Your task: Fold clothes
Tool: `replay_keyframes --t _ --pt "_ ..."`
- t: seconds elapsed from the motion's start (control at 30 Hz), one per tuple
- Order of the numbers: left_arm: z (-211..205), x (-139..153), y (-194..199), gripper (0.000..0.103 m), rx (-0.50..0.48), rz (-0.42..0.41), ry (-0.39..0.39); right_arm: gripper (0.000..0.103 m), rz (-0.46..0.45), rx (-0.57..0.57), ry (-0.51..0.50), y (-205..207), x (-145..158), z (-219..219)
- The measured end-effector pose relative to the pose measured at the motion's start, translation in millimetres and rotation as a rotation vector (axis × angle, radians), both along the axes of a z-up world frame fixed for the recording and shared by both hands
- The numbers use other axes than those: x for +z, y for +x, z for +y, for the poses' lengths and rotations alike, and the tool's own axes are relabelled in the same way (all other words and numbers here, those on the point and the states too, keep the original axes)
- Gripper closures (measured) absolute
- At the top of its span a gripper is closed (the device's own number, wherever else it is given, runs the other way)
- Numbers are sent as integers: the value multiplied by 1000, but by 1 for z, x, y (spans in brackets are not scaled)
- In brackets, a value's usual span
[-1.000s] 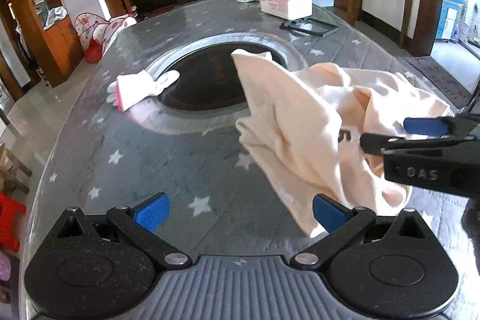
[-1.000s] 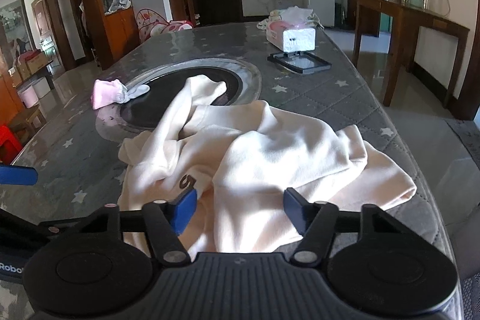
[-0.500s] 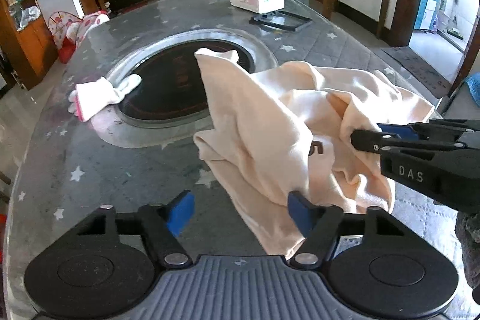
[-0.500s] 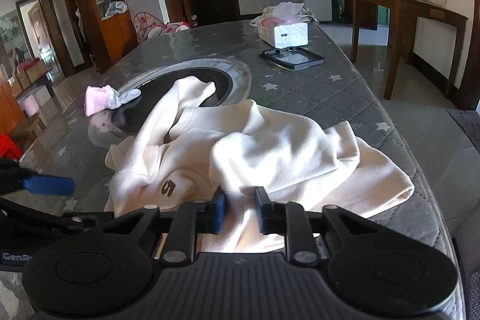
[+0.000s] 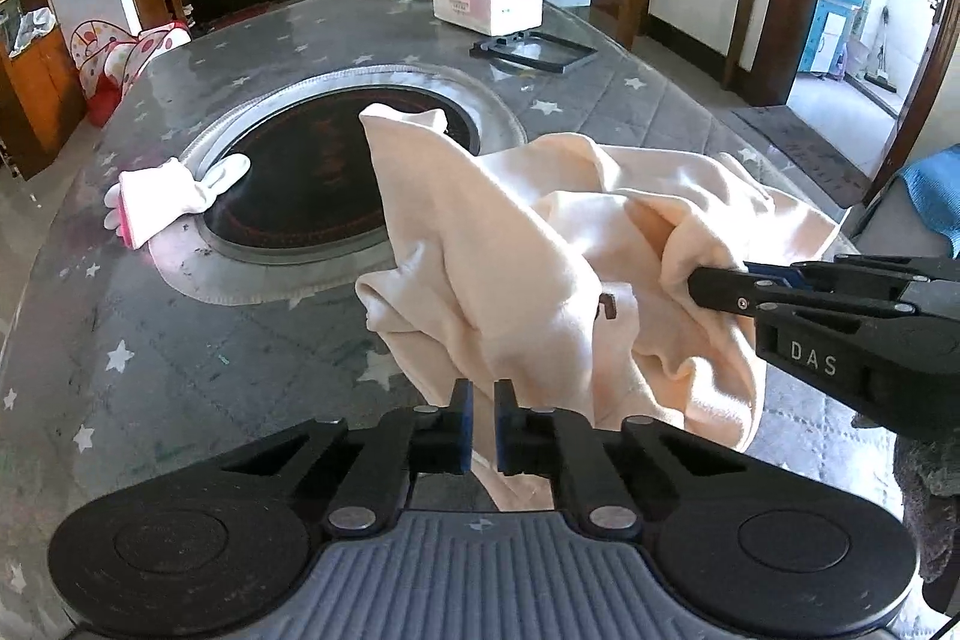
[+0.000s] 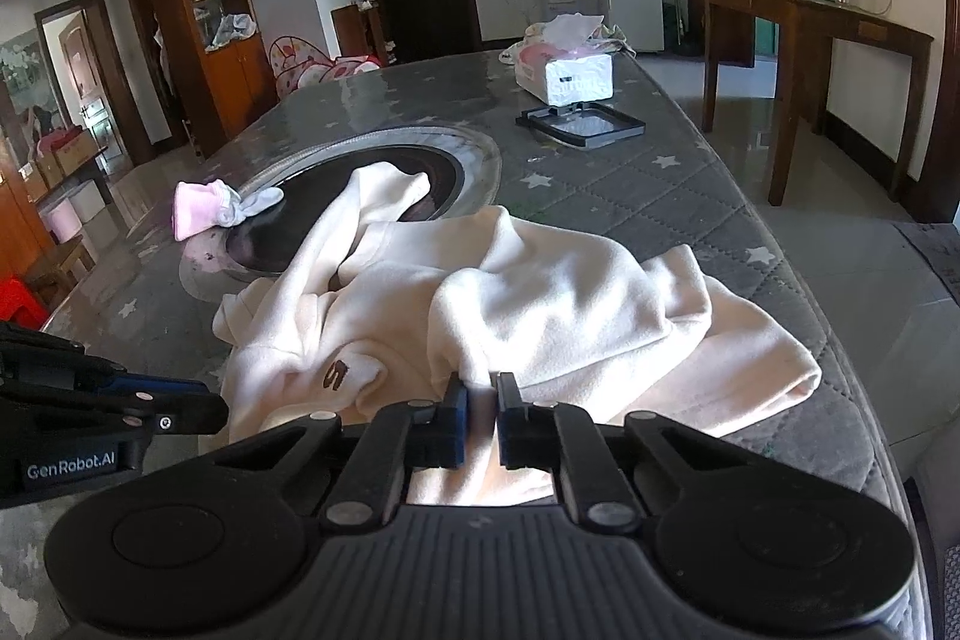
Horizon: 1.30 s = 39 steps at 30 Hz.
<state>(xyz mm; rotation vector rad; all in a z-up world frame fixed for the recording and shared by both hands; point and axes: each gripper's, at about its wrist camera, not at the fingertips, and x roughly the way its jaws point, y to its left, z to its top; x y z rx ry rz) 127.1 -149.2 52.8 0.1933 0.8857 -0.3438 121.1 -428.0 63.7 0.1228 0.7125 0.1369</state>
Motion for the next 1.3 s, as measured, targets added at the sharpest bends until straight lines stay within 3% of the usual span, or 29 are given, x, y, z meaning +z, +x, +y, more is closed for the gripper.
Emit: replay_keyframes --t 0.5,0.77,1.03,1.17,1.3 --pt "20 18 -41 102 -6 -34 -25 97 -52 22 9 -46 28 -8" --pt "47 22 -79 103 -16 -31 -53 97 -71 99 17 -88 42 -6" --pt "80 7 -122 103 -36 45 -77 98 -26 257 -29 -139 42 7" --pt "87 2 -129 102 -39 62 -61 98 -19 289 -95 -157 41 12" --pt "85 7 -123 98 -31 46 -64 95 -46 250 -112 -145 51 9"
